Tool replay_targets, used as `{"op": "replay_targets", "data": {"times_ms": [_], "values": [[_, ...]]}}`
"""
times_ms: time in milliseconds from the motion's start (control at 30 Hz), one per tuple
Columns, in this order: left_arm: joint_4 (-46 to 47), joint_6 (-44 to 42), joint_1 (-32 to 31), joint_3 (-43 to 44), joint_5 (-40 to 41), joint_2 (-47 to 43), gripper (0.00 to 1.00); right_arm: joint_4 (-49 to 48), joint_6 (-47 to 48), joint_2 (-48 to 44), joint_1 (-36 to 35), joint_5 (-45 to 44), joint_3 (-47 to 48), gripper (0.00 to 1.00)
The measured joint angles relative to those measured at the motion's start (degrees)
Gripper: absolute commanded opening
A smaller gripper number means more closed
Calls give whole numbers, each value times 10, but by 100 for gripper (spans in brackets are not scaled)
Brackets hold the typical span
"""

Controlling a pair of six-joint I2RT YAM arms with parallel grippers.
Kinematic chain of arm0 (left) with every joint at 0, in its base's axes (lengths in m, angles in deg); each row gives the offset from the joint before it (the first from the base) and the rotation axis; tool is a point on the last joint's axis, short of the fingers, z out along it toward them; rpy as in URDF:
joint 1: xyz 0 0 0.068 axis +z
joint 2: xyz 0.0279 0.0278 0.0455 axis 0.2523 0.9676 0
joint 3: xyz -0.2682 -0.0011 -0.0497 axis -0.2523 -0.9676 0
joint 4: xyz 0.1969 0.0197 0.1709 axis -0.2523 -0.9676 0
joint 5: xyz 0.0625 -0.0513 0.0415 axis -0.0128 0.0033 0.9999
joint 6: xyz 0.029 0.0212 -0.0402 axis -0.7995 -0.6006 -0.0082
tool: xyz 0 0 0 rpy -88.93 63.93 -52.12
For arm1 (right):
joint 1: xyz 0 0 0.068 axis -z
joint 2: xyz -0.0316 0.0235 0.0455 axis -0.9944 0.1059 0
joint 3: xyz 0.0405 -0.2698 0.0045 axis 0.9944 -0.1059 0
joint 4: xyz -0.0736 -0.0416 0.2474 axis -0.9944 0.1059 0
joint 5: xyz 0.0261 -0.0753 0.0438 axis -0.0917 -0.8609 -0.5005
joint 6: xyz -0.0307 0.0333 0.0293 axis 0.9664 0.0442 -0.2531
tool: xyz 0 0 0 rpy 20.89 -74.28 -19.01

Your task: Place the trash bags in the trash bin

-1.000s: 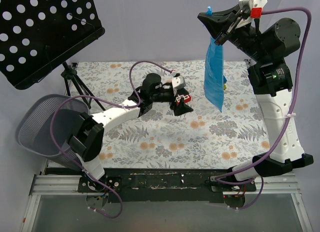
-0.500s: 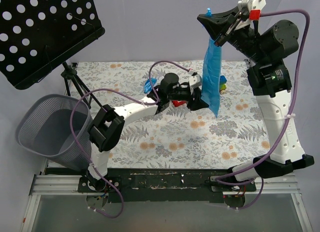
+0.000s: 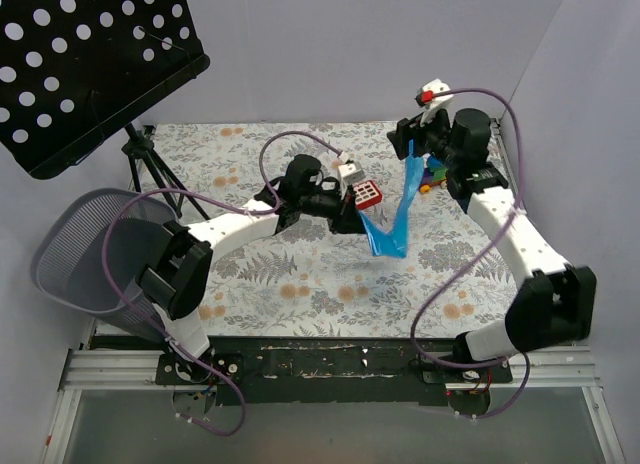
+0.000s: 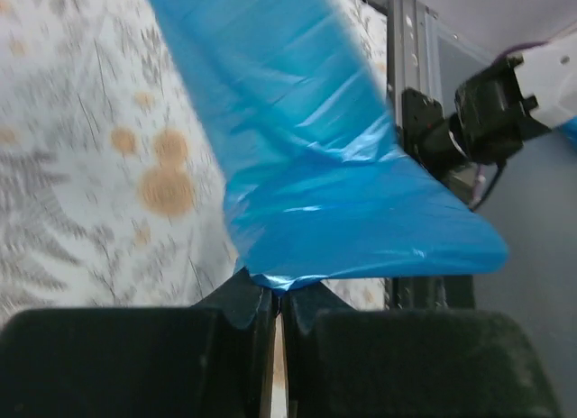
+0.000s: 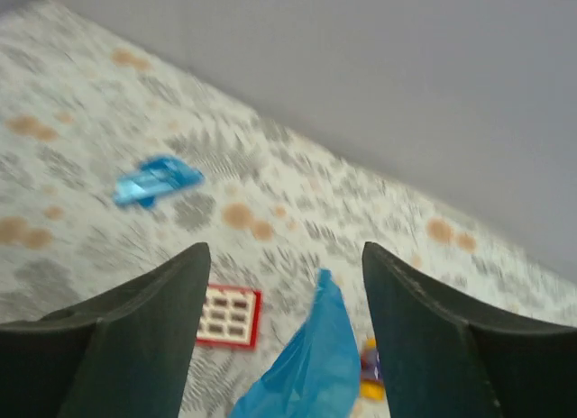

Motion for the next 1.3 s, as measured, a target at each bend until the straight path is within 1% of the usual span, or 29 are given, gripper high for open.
{"op": "replay_targets", "data": {"times_ms": [100, 200, 267, 333, 400, 467, 533, 600, 700, 767, 800, 833, 933, 967, 1000, 1067, 1133, 1200, 1300], "values": [[-56, 10, 37, -31, -52, -4, 0, 31, -1, 78, 13, -45, 0, 84], [-107, 19, 74, -59, -106, 6, 0, 69, 16, 99, 18, -71, 0, 85], [-154, 14, 90, -60, -132, 13, 0, 98, 37, 78, 18, -79, 18, 83], [-175, 8, 90, -56, -143, 14, 0, 104, 43, 62, 18, -69, 24, 81], [-199, 4, 92, -47, -160, 17, 0, 129, 61, 13, 19, -19, 26, 79], [-212, 6, 94, -46, -176, 17, 0, 152, 91, -52, 21, 53, 18, 78], [-225, 14, 103, -42, -191, 17, 0, 180, 138, -123, 12, 119, -1, 77], [-257, 15, 115, -23, -207, 21, 0, 220, 212, -185, -19, 164, -27, 77], [-360, -17, 128, 75, -237, 72, 0, 267, 314, -242, -74, 197, -72, 77], [-432, -51, 135, 154, -267, 131, 0, 303, 393, -256, -100, 205, -102, 77], [-451, -57, 137, 169, -278, 150, 0, 316, 419, -258, -108, 204, -110, 77], [-466, -59, 139, 171, -289, 163, 0, 334, 465, -254, -119, 200, -123, 78], [-495, -34, 142, 156, -314, 182, 0, 350, 541, -251, -150, 191, -153, 79], [-480, -9, 142, 146, -321, 182, 0, 352, 565, -254, -160, 188, -165, 79], [-435, 44, 142, 125, -331, 177, 0, 353, 583, -256, -168, 186, -175, 79], [-290, 216, 139, 57, -342, 161, 0, 353, 629, -259, -191, 181, -191, 79], [-181, 353, 137, 2, -346, 155, 0, 353, 662, -259, -209, 179, -198, 79], [-107, 445, 135, -29, -346, 155, 0, 353, 685, -257, -226, 180, -199, 79], [-36, 527, 132, -34, -349, 152, 0, 356, 700, -245, -246, 184, -198, 78]]}}
